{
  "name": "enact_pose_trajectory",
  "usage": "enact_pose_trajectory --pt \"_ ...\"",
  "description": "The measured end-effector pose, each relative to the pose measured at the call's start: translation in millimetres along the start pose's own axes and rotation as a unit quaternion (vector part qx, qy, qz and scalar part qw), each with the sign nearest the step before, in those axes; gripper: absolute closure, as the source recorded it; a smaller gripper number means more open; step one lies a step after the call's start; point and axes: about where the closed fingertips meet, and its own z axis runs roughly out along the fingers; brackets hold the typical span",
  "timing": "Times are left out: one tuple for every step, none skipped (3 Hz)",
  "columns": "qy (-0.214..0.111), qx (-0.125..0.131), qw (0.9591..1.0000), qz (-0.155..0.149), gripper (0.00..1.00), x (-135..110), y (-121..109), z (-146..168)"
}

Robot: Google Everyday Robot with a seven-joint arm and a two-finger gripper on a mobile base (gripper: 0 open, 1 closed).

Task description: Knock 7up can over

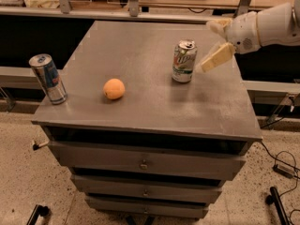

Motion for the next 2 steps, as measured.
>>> enact_pose_trajectory --pt "-0.024 -0.007 0.9994 0.023 0.00 22 -4 23" --pt "-0.067 -0.029 0.9964 0.043 0.00 39 -1 49"
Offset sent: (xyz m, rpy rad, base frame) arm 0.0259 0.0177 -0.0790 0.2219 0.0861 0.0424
